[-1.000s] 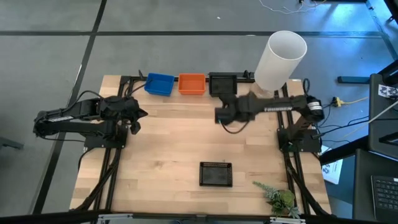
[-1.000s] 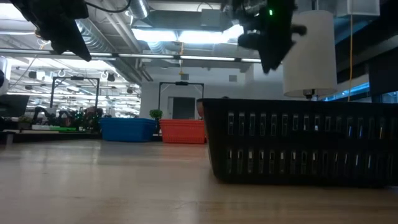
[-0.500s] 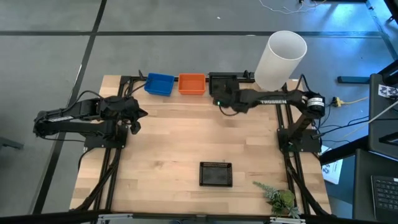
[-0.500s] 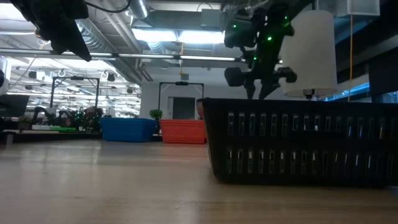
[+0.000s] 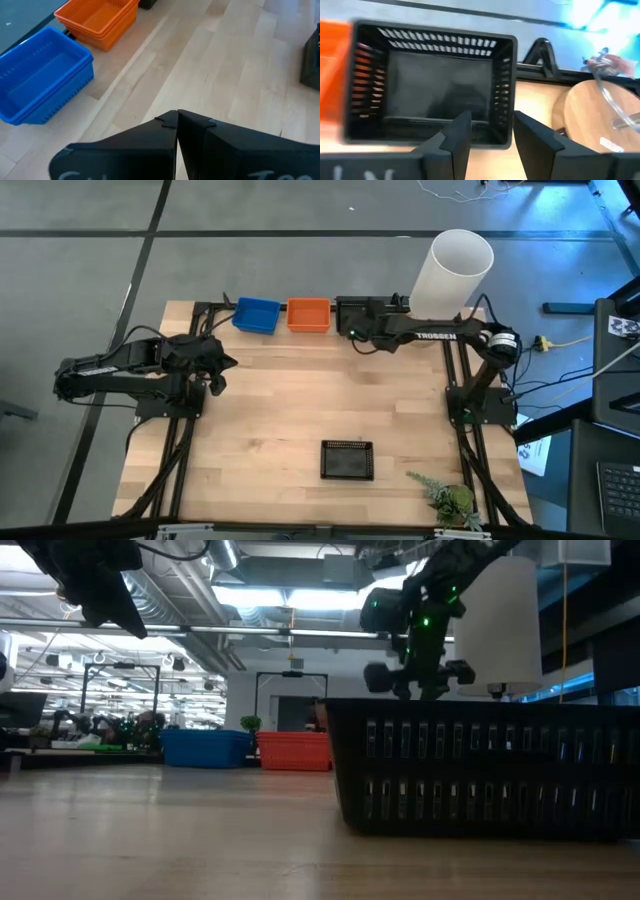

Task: Stack baskets by color
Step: Stack the middle black bin on the top black bin

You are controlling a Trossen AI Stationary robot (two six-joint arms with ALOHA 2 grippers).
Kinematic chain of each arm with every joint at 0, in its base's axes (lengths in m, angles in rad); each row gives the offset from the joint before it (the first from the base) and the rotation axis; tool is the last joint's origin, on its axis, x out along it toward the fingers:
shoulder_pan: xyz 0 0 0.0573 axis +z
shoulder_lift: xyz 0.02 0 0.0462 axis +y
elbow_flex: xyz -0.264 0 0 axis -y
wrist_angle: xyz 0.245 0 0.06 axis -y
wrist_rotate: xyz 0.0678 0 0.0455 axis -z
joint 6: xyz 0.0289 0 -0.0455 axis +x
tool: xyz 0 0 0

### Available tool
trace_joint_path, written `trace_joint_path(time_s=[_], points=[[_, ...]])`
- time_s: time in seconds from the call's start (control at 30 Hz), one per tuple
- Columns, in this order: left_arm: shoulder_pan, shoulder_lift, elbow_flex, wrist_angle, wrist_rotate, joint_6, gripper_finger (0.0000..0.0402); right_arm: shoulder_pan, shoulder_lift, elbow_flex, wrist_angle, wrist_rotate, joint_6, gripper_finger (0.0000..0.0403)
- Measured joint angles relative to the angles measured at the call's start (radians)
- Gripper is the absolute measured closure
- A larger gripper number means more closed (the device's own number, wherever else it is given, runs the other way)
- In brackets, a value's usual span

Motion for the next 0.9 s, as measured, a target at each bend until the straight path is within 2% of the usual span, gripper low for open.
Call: trace_joint_path(time_s=[0.3,0.7,0.9], points=[[0.000,0.000,0.000,0.000,0.000,0.000,0.0401,-0.028,0.090,-0.002,0.010,0.054,-0.001,0.0257],[0.000,0.000,0.000,0.000,0.000,0.000,0.0401,-0.107,0.104,-0.002,-0.005,0.032,-0.003,0.0257],[0.000,0.000,0.000,0.000,0.001,0.000,0.0401,-0.128,0.116,-0.002,0.048,-0.022,-0.056,0.0257]])
